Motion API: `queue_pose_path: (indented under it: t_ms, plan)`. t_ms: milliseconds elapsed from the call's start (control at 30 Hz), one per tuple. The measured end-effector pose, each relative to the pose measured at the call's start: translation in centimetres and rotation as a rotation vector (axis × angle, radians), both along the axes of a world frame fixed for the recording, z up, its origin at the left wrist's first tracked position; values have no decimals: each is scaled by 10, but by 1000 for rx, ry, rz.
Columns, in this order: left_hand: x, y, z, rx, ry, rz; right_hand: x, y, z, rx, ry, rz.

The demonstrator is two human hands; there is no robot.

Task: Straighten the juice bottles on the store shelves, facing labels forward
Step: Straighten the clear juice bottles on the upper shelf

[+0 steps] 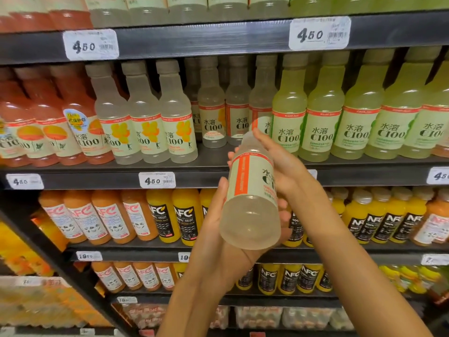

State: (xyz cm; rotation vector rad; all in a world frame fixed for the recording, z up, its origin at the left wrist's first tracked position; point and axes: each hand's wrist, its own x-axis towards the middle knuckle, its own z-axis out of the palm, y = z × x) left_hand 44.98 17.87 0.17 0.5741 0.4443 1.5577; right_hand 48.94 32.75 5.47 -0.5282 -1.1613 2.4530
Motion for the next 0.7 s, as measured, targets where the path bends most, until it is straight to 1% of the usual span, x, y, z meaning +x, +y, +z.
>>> queue_pose_path:
  t_ms: [67, 100, 233, 300, 333, 433, 500, 533, 600, 700]
  plan:
    - [-4, 2, -6, -31, 123, 61, -2, -2, 5, 39, 76, -105]
    - [-6, 3, -9, -53, 229, 121, -2, -3, 9, 114, 104, -156]
    - [-19, 2, -11, -146, 776, 374, 4, -10, 26, 521, 174, -308]
    - [-25, 5, -12, -108, 930, 448, 5, -17, 30, 653, 209, -313]
    - [-27, 9, -12, -89, 971, 477, 6, -19, 31, 717, 233, -300]
    - [-34, 18, -15, -15, 1001, 552, 11, -21, 32, 938, 307, -224]
    - [-41, 22, -16, 12, 1041, 639, 20, -18, 35, 1069, 334, -147]
    - [-46, 24, -17, 13, 1057, 687, 23, -16, 35, 1095, 353, -104]
    - [-54, 30, -18, 16, 1090, 747, 27, -13, 33, 1084, 401, -21]
    - [-61, 35, -18, 58, 1142, 768, 26, -12, 26, 1110, 446, 40]
